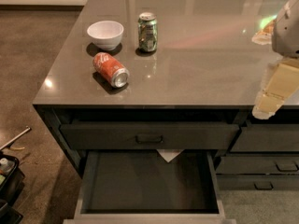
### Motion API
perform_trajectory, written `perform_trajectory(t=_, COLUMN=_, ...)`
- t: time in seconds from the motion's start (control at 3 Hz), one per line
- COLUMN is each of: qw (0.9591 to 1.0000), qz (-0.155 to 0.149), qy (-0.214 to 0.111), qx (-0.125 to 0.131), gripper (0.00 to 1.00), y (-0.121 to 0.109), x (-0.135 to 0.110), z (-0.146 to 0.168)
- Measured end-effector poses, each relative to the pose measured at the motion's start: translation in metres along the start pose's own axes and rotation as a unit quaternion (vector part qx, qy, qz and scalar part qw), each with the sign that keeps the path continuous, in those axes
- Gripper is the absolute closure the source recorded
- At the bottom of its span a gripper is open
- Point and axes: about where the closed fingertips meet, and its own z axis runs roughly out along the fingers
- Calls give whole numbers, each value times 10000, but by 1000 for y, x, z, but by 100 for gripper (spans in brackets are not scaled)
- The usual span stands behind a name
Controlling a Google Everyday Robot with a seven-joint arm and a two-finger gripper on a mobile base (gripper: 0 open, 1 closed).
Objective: Place coke can into middle drawer
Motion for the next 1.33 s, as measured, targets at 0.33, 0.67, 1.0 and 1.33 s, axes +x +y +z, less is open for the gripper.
perform_trajectory(t=0.33, qw=10000, qz=0, qy=-1, qx=0, gripper=0, y=0, x=0, z=0)
perform_trajectory(t=0.67, qw=9995, qz=-31, qy=-308, qx=-69, gripper=0, y=0, x=-20, z=10)
perform_trajectory(t=1.0, qw=9941, qz=-237, qy=-817, qx=-679, gripper=0, y=12, x=-83, z=44)
perform_trajectory(t=1.33, qw=9844, qz=-423, qy=-1142, qx=-1267, gripper=0, y=37, x=-148, z=75)
